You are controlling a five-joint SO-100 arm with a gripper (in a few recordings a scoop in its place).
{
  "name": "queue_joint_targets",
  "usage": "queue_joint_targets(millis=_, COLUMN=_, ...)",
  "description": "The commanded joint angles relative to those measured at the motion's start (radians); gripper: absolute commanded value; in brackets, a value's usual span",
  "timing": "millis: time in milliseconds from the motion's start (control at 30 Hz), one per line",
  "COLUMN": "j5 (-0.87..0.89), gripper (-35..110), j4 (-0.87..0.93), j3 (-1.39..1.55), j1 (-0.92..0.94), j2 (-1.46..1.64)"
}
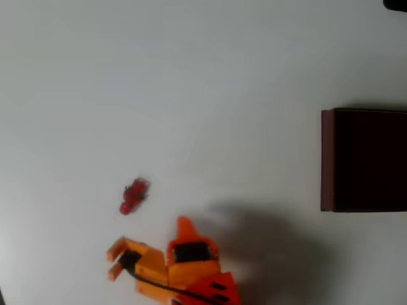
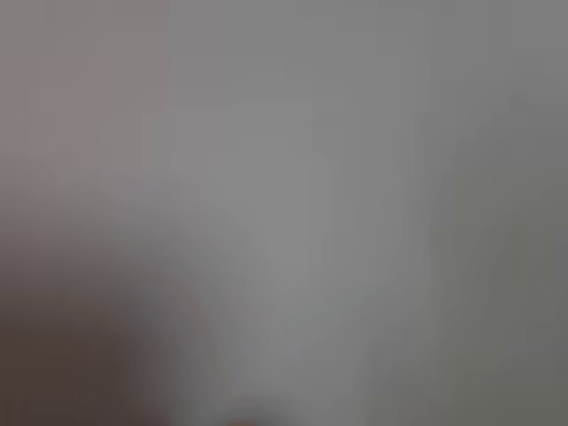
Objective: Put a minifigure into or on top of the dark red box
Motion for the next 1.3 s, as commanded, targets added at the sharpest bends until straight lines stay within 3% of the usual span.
queue_joint_targets(millis=0, j5=0.242, gripper=0, j4=0.031, j3=0.003, j1=0.032, j2=0.009)
queue_joint_targets(millis=200, j5=0.540, gripper=2, j4=0.003, j3=-0.046, j1=-0.014, j2=0.012)
queue_joint_targets(millis=467, j5=1.137, gripper=15, j4=0.103, j3=-0.235, j1=-0.083, j2=0.012)
queue_joint_targets(millis=800, j5=1.790, gripper=17, j4=0.176, j3=-0.236, j1=-0.199, j2=0.014)
queue_joint_targets(millis=1000, j5=2.063, gripper=18, j4=0.101, j3=-0.147, j1=-0.259, j2=0.017)
queue_joint_targets(millis=1267, j5=2.247, gripper=20, j4=0.083, j3=-0.098, j1=-0.261, j2=0.003)
